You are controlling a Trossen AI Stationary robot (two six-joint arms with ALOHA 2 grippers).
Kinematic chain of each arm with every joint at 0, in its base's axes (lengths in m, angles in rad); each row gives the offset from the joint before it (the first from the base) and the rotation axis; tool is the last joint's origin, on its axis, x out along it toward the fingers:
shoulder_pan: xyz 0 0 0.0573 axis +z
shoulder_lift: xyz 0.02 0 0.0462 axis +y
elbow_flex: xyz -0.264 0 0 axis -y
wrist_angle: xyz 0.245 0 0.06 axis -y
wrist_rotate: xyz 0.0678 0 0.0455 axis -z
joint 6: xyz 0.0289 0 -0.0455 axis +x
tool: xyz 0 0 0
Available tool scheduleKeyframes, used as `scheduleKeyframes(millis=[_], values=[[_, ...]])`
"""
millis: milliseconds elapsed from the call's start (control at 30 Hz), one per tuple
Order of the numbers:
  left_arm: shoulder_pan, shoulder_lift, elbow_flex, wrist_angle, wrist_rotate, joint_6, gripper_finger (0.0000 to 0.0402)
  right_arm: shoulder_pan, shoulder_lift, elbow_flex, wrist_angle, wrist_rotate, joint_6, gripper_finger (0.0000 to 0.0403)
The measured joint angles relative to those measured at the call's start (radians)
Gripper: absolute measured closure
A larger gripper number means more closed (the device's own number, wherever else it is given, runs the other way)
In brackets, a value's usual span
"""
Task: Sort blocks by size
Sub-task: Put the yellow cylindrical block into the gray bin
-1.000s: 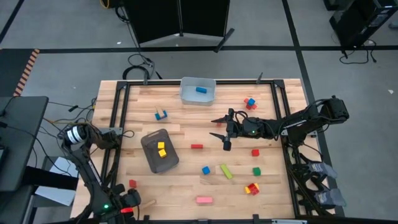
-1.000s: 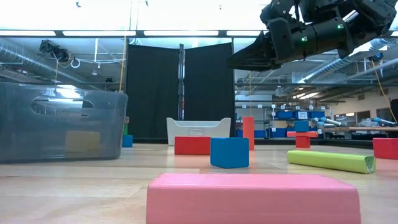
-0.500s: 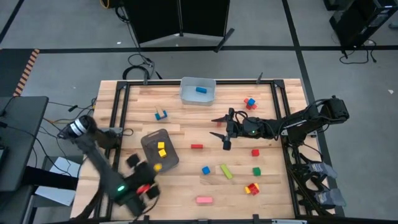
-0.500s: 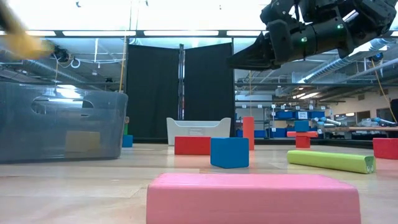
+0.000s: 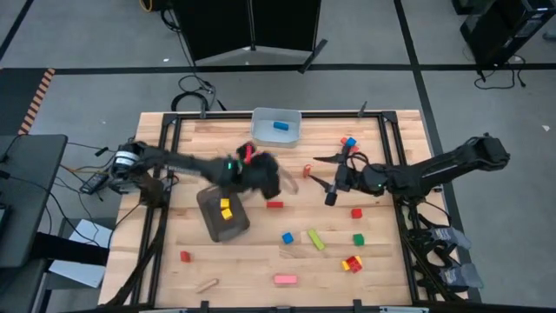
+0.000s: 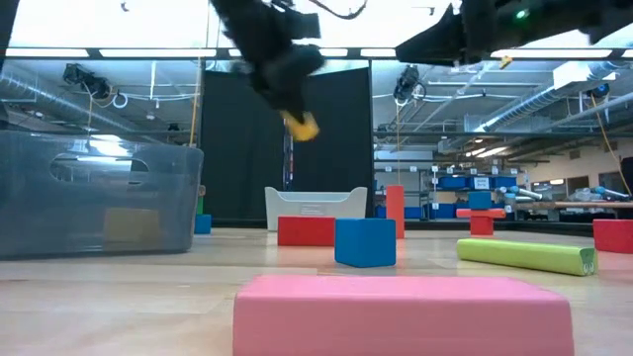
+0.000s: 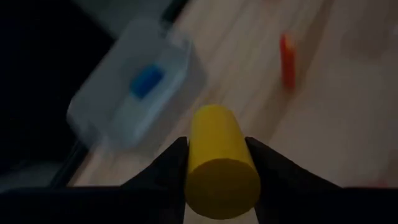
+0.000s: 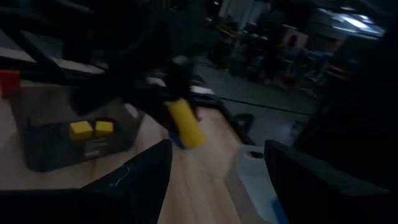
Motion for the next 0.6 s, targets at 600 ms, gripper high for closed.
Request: scheduleKeyframes(millis=[600], values=[[0.61, 0.086, 0.0, 0.337, 0.589, 0.117, 0.0257, 0.021, -0.089, 0.0, -0.21, 0.188, 0.106, 0.0135]])
